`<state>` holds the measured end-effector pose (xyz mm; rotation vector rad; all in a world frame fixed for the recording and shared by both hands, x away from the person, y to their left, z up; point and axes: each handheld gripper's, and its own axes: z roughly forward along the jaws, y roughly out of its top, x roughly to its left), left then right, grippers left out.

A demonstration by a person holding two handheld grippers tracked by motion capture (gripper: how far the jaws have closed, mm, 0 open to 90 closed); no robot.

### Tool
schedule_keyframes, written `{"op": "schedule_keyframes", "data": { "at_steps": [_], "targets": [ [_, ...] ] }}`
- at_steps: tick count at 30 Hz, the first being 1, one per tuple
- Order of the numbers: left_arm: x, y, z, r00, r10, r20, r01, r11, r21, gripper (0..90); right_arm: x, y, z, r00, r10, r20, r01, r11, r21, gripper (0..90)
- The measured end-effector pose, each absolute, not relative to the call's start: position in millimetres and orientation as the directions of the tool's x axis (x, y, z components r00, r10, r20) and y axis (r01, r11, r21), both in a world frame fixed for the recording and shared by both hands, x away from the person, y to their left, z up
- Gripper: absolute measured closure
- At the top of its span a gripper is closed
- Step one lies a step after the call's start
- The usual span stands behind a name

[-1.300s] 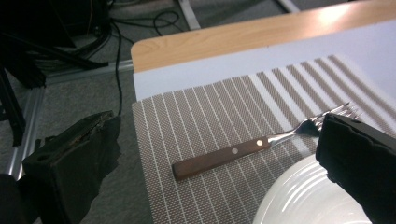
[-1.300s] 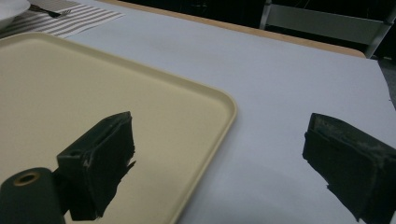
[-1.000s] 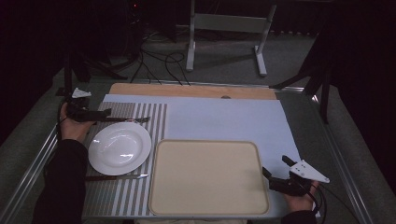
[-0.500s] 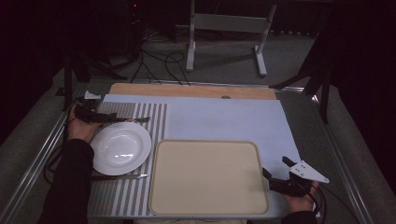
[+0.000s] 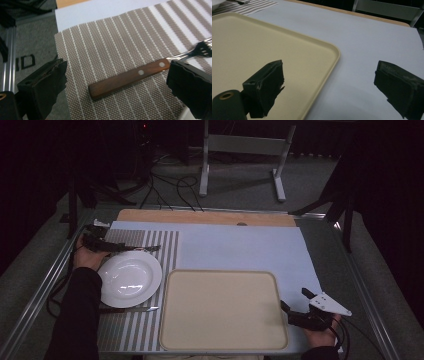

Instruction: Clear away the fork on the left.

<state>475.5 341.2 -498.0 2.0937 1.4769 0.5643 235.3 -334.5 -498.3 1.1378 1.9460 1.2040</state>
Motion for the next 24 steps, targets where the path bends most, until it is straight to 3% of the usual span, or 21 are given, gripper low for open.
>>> {"op": "schedule_keyframes", "data": {
  "at_steps": [14,19,24],
  "targets": [
    [484.7,329.9,-508.6,0.354,0.934,0.041,0.800,-0.326,0.503,19.9,235.4,-335.1,-499.8,-0.474,0.880,-0.026,0.375,0.228,0.898,9.9],
    [484.9,332.1,-510.0,0.358,0.934,0.006,0.811,-0.314,0.494,20.2,235.6,-335.5,-500.5,-0.473,0.881,-0.025,0.378,0.229,0.897,9.9],
    [484.7,329.7,-504.6,0.418,0.909,-0.006,0.807,-0.368,0.461,39.7,235.7,-335.1,-500.5,-0.476,0.879,-0.026,0.376,0.231,0.897,10.0]
  ]
}}
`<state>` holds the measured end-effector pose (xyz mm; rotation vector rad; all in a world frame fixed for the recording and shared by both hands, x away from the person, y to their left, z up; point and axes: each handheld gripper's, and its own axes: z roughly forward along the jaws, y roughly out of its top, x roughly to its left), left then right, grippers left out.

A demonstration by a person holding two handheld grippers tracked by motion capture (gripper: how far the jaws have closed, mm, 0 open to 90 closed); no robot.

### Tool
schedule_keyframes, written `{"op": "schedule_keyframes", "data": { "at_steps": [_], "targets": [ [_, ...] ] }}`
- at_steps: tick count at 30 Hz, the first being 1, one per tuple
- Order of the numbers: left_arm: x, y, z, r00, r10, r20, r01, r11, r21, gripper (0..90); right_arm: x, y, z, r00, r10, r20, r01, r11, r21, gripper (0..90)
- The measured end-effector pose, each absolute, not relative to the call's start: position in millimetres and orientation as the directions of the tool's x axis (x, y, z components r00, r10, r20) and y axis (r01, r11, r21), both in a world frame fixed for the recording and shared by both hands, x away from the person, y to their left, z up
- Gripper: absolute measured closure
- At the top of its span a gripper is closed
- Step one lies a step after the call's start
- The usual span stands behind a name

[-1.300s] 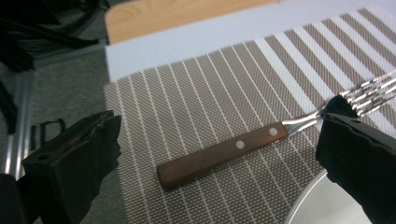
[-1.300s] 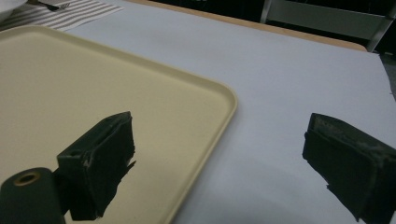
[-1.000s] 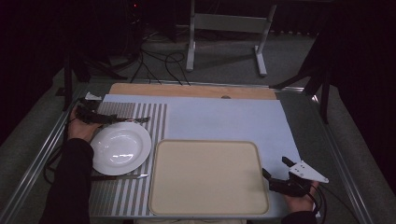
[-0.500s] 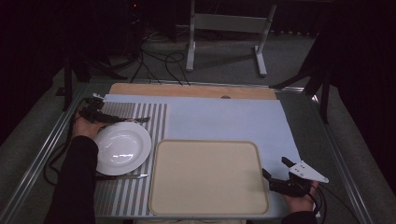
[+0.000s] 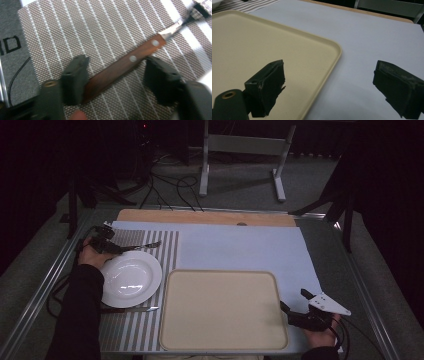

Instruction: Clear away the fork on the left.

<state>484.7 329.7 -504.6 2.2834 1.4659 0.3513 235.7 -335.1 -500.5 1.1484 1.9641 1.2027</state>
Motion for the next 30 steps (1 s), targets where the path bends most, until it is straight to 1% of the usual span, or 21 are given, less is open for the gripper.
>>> {"op": "schedule_keyframes", "data": {
  "at_steps": [2,4,6,11,18,20,22,23,25,30],
  "targets": [
    [484.3,328.1,-503.4,0.431,0.902,-0.010,0.805,-0.379,0.456,48.5,235.3,-335.1,-500.4,-0.474,0.880,-0.023,0.378,0.227,0.897,10.1],
    [484.1,326.2,-502.5,0.445,0.896,-0.005,0.800,-0.395,0.451,51.6,235.2,-335.6,-500.3,-0.480,0.877,-0.022,0.375,0.228,0.899,12.1],
    [483.4,323.0,-501.5,0.464,0.886,-0.005,0.794,-0.413,0.446,61.6,235.4,-335.9,-500.5,-0.478,0.878,-0.026,0.378,0.233,0.896,12.1],
    [483.0,318.7,-500.5,0.481,0.877,-0.005,0.790,-0.430,0.437,74.6,235.5,-335.7,-500.6,-0.479,0.878,-0.022,0.385,0.232,0.893,12.9],
    [482.8,316.8,-499.8,0.455,0.891,-0.005,0.806,-0.409,0.427,75.4,235.5,-335.6,-500.5,-0.479,0.877,-0.023,0.385,0.234,0.893,13.1],
    [483.2,314.5,-498.4,0.474,0.881,0.012,0.802,-0.437,0.407,75.9,235.5,-335.9,-500.5,-0.479,0.878,-0.023,0.385,0.233,0.893,13.1],
    [483.1,311.7,-496.0,0.473,0.879,0.064,0.803,-0.459,0.381,76.1,235.5,-336.2,-500.4,-0.477,0.879,-0.021,0.386,0.231,0.893,13.1],
    [483.1,311.7,-496.0,0.473,0.879,0.064,0.803,-0.459,0.381,76.1,235.5,-336.2,-500.4,-0.477,0.879,-0.021,0.386,0.231,0.893,13.1],
    [481.5,314.9,-491.0,0.445,0.892,0.079,0.804,-0.436,0.403,76.2,235.4,-336.8,-500.2,-0.476,0.879,-0.019,0.384,0.227,0.895,13.1],
    [473.4,322.3,-475.2,0.418,0.908,0.039,0.787,-0.383,0.484,76.3,235.0,-337.0,-499.9,-0.473,0.881,-0.017,0.386,0.225,0.895,13.2]
  ]
}}
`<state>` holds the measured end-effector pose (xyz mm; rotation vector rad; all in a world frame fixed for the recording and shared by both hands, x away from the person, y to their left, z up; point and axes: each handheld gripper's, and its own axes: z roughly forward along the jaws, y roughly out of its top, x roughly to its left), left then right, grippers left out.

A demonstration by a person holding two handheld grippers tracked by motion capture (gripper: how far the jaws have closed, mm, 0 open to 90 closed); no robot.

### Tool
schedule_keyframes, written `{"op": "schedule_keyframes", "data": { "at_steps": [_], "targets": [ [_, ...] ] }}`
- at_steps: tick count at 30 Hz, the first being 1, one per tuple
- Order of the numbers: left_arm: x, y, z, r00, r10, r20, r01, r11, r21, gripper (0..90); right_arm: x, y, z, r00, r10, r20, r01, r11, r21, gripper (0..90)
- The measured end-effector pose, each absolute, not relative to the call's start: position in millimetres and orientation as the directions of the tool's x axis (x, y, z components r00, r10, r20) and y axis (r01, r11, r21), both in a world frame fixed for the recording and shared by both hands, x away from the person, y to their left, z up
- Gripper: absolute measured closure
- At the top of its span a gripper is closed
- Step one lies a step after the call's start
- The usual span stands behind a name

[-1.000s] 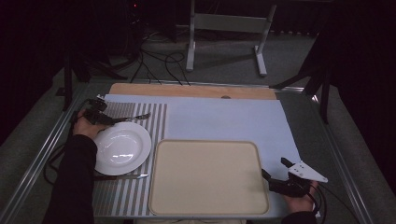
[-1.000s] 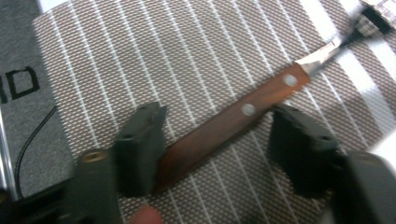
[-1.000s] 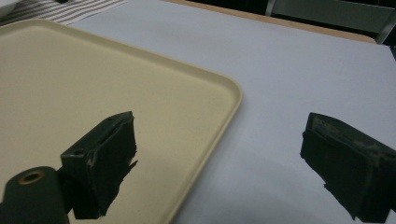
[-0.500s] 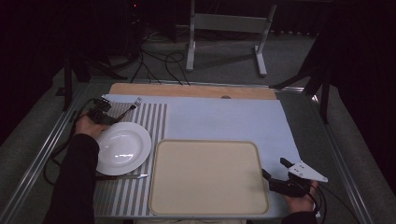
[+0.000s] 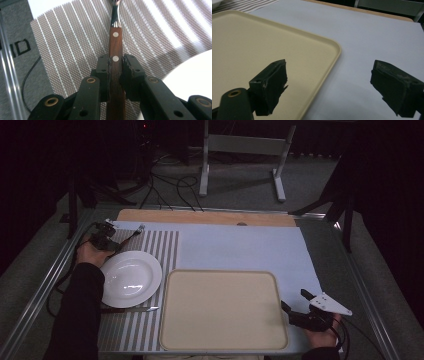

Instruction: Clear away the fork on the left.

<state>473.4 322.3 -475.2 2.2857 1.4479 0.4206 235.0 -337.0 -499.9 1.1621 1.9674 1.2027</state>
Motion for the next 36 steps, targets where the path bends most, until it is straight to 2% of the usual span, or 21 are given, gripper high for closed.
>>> {"op": "schedule_keyframes", "data": {
  "at_steps": [8,15,36],
  "targets": [
    [459.8,326.9,-459.5,0.393,0.919,-0.020,0.762,-0.313,0.567,76.4,234.7,-335.1,-499.0,-0.476,0.879,-0.018,0.386,0.227,0.894,13.2],
    [452.2,324.1,-451.4,0.363,0.932,-0.022,0.742,-0.275,0.612,76.4,234.8,-334.6,-499.1,-0.478,0.878,-0.017,0.385,0.227,0.894,13.2],
    [427.1,310.9,-425.8,0.358,0.933,-0.043,0.675,-0.227,0.702,76.3,235.0,-334.3,-498.8,-0.482,0.876,-0.014,0.384,0.225,0.895,13.2]
  ]
}}
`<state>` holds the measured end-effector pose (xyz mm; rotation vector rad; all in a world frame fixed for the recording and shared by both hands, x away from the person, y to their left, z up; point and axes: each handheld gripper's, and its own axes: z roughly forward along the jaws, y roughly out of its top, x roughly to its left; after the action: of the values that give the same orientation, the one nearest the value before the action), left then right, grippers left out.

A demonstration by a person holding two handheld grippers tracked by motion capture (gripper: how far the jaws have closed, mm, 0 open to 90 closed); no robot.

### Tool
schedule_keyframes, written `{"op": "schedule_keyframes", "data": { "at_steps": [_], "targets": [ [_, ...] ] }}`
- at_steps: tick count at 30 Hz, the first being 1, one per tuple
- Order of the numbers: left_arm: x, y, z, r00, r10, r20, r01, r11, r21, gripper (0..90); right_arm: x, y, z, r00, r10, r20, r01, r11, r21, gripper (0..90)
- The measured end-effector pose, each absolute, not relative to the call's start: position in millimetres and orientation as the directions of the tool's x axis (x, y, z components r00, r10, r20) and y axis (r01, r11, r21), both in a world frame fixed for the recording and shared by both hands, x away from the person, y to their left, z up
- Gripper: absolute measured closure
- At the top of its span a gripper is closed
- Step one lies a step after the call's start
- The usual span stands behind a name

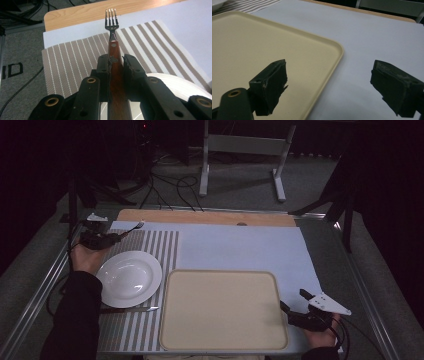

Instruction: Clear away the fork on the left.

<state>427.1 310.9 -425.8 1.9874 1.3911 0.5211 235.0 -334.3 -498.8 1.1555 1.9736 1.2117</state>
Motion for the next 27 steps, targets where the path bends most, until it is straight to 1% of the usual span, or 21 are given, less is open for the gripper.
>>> {"op": "schedule_keyframes", "data": {
  "at_steps": [9,13,16,27],
  "targets": [
    [416.8,296.0,-422.3,0.354,0.935,-0.031,0.653,-0.223,0.723,76.3,235.1,-334.0,-498.7,-0.484,0.875,-0.015,0.382,0.227,0.896,13.2],
    [411.7,290.2,-422.4,0.355,0.934,-0.043,0.639,-0.209,0.740,76.3,235.1,-334.2,-498.9,-0.483,0.875,-0.015,0.383,0.226,0.895,13.2],
    [408.2,284.7,-421.9,0.352,0.936,-0.024,0.634,-0.220,0.742,76.3,235.2,-334.2,-498.8,-0.484,0.875,-0.014,0.384,0.226,0.895,13.2],
    [393.2,265.7,-419.8,0.340,0.940,-0.009,0.606,-0.213,0.767,76.3,235.2,-334.2,-498.9,-0.484,0.875,-0.013,0.384,0.225,0.895,13.2]
  ]
}}
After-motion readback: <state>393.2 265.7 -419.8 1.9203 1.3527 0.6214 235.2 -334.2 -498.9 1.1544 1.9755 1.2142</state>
